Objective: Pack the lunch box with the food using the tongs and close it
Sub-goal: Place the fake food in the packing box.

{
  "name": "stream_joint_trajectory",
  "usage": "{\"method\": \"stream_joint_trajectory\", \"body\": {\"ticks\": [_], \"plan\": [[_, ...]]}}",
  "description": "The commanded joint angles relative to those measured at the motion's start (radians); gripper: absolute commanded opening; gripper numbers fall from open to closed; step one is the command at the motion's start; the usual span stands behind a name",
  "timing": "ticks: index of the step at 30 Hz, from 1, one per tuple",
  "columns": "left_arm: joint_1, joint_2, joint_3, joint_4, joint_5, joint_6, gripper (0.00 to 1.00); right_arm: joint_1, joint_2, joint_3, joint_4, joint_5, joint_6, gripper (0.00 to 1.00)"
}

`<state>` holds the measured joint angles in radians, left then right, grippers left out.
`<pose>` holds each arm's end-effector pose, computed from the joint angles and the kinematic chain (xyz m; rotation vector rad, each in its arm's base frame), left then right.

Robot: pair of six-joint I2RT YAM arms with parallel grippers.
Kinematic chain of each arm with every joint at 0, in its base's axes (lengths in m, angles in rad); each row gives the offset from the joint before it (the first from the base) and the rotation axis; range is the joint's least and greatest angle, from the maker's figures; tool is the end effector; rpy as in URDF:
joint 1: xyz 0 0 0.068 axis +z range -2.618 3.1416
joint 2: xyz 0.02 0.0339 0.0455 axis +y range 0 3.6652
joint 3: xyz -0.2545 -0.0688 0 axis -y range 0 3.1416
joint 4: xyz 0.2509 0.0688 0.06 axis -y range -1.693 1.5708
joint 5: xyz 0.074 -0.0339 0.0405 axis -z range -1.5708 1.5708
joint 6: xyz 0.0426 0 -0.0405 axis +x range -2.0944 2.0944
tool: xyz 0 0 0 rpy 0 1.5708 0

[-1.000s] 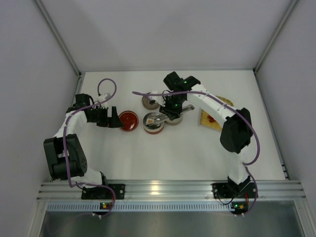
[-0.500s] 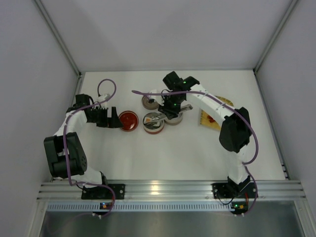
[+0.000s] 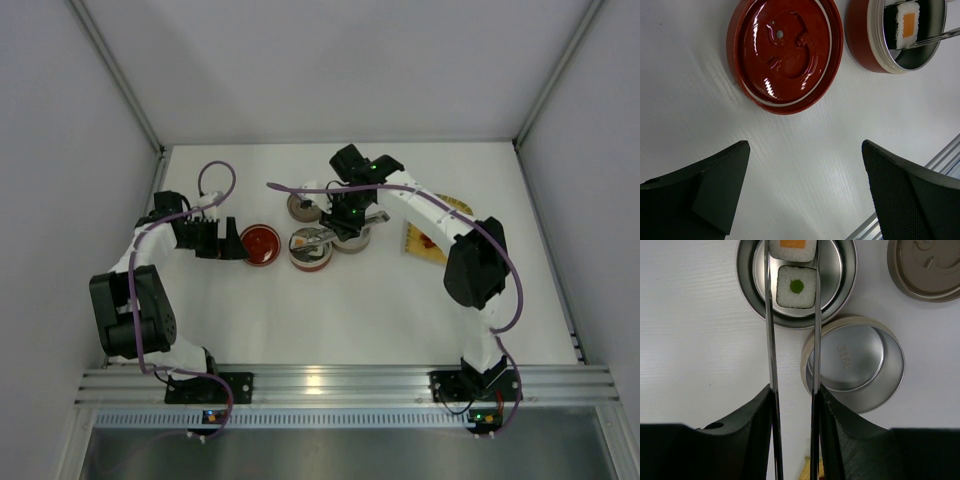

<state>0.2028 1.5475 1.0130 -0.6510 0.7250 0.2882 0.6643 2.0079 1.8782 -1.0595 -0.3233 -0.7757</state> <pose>0.2999 0.0328 0.1936 0.2901 2.4779 -0.7974 0.3278 0.2738 0.2650 -1.8546 1.9849 0.4129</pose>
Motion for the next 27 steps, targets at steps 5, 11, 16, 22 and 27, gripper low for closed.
{"method": "stream_joint_trajectory", "body": {"ticks": [5, 11, 16, 22, 27], "plan": [[0.009, -0.001, 0.012, 0.016, 0.017, 0.028, 0.98, -0.003, 0.005, -0.007, 0.073, -0.033, -0.017, 0.34], [0.012, -0.006, 0.015, 0.014, 0.016, 0.025, 0.98, -0.003, 0.002, -0.019, 0.070, -0.030, -0.023, 0.41], [0.015, -0.001, 0.012, 0.013, 0.017, 0.026, 0.98, -0.002, -0.001, -0.027, 0.072, -0.023, -0.020, 0.46], [0.015, -0.004, 0.019, 0.013, 0.025, 0.022, 0.99, -0.003, -0.018, -0.025, 0.067, -0.013, -0.019, 0.50], [0.015, -0.013, 0.022, 0.004, 0.025, 0.022, 0.98, -0.011, -0.054, -0.010, 0.070, -0.017, 0.006, 0.44]]}}
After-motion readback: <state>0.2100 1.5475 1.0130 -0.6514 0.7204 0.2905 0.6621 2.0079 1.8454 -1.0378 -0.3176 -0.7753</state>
